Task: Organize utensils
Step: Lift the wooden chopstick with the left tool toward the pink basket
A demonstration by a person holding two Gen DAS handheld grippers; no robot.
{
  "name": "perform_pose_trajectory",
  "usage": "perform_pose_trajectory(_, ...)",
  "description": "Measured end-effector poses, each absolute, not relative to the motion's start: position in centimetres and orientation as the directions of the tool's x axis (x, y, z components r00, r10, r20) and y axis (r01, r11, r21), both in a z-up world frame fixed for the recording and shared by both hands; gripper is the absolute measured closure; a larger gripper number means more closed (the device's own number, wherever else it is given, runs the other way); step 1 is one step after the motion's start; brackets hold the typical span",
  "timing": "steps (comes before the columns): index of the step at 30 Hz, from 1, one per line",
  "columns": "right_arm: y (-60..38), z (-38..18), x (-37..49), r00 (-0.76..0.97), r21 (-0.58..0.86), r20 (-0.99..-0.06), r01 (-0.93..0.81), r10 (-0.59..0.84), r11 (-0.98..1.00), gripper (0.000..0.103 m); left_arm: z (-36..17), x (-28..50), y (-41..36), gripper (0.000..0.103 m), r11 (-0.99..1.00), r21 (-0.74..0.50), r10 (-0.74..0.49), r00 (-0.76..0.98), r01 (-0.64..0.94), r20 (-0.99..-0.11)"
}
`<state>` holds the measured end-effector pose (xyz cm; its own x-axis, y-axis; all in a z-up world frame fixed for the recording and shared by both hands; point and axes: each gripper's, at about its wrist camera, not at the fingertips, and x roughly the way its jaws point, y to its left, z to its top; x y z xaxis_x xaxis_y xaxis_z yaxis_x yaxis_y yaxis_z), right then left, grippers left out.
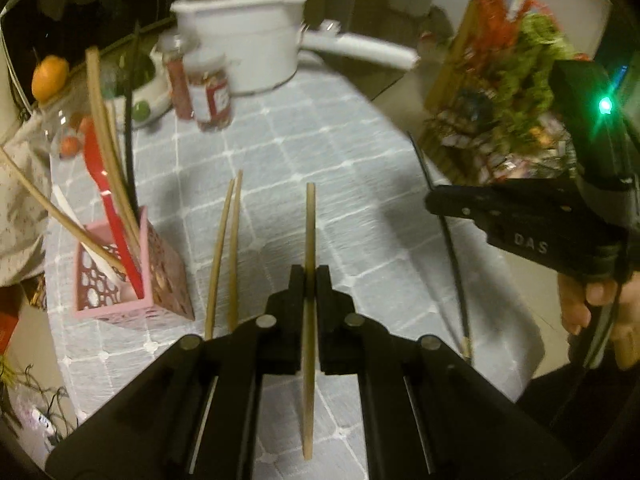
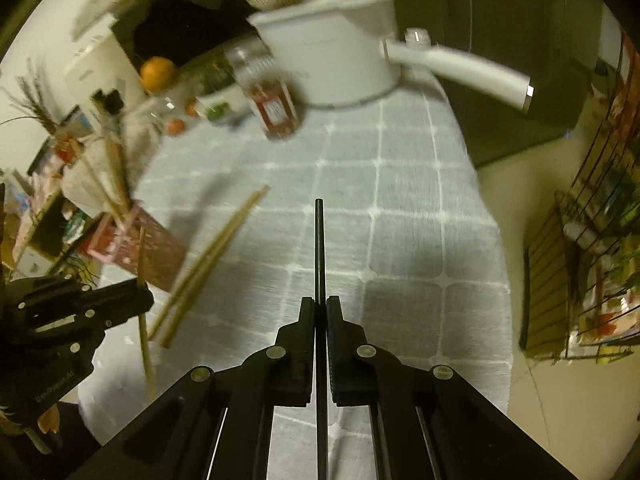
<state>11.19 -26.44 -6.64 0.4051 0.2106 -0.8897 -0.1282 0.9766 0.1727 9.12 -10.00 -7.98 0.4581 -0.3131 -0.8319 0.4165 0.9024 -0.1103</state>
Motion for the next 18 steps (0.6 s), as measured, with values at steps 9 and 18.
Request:
perform_pose_trajectory(9, -23.4, -1.8, 7.6, 0.548, 0.102, -0.812, -0.209, 0.203, 0.973, 0.098, -4.0, 5.0, -7.4, 0.097, 0.877, -0.109, -0.395, 0.576, 0.467, -0.716)
perform_pose_trajectory(18, -20.4, 1.0, 6.5, 0.629, 0.075, -0.741, -0.272, 0.236, 0.959, 0.098, -0.4, 3.6, -2.6, 0.097, 0.880, -0.200, -0.464, 0.686, 0.431, -0.560)
